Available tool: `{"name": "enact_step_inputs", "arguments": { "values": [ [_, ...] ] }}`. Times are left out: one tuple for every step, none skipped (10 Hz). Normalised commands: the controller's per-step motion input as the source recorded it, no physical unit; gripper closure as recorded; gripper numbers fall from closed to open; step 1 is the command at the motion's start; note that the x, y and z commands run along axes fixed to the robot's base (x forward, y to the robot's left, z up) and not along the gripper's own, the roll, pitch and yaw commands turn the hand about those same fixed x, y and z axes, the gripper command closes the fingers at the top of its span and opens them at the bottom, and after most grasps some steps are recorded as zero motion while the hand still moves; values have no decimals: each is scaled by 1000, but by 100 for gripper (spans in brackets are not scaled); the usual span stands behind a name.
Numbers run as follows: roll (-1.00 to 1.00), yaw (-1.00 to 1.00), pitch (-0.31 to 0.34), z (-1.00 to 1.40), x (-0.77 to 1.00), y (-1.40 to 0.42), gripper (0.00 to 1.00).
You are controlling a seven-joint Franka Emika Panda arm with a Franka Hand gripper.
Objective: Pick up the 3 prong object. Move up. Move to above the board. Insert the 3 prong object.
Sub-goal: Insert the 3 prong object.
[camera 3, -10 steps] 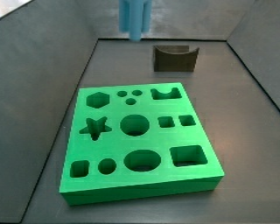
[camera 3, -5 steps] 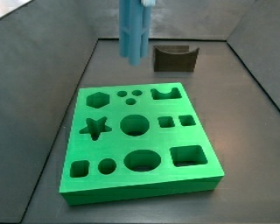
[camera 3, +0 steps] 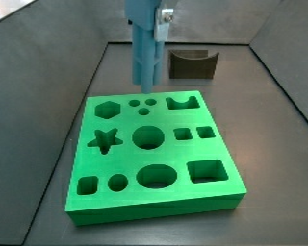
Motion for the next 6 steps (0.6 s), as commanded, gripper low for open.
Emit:
{"name": "enact_step_inputs", "arguments": {
  "values": [
    [0, 0, -44, -291, 0, -29, 100],
    [0, -6, -90, -523, 0, -66, 100],
    [0, 0, -64, -266, 0, 0, 100],
    [-3, 0, -36, -111, 0, 0, 100],
    [0, 0, -50, -146, 0, 0, 100],
    [0, 0, -37, -131, 0, 0, 100]
  ]
}}
